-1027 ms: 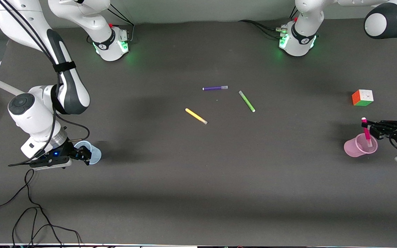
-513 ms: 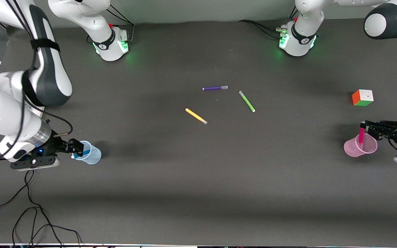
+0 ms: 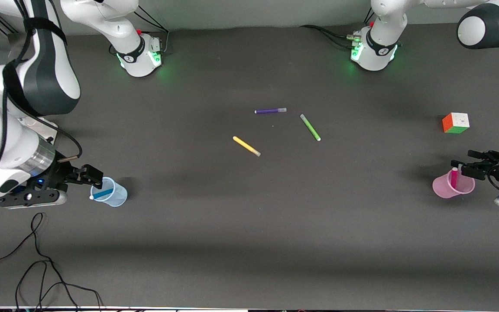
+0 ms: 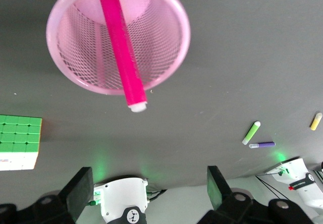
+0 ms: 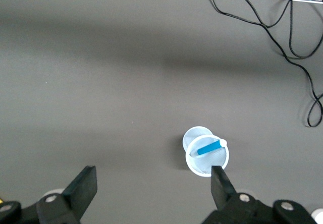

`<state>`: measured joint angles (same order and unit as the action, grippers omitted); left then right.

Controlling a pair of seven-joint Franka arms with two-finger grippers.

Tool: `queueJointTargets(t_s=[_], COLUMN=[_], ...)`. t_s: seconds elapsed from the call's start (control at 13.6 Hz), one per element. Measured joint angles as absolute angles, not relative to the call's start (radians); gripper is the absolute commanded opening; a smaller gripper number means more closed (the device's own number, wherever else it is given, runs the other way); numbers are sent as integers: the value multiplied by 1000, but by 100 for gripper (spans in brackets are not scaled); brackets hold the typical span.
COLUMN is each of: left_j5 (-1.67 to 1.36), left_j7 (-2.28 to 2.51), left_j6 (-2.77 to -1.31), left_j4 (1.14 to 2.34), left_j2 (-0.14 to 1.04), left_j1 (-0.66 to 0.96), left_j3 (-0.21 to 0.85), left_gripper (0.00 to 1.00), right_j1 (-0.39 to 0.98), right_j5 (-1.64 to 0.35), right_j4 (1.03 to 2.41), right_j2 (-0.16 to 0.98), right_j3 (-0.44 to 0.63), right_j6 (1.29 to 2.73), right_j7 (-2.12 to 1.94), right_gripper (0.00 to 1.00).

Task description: Place pink and blue markers in matching cups

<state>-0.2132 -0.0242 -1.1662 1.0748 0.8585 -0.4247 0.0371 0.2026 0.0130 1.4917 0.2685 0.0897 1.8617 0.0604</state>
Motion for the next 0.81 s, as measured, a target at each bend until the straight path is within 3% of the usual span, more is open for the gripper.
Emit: queueJointTargets(t_s=[0.29,0.59,0.81], left_j5=[-121,-70,-26], left_j7=[13,171,232], left_j6=[-1173,-1270,-1333], left_j4=[1102,1363,1484], left_j2=[672,318,151], left_j1=[-289,-92,3], left_j3=[44,46,46], left_gripper=[100,100,100], right_j1=[201,200,186], right_j5=[-13,-30,-30], right_j4=[1472,1535,1574], right_j2=[161,36,-14], right_j3=[85,81,81], right_j6=[1661,1625,1625], right_j7=[88,102,103], right_gripper=[100,100,100])
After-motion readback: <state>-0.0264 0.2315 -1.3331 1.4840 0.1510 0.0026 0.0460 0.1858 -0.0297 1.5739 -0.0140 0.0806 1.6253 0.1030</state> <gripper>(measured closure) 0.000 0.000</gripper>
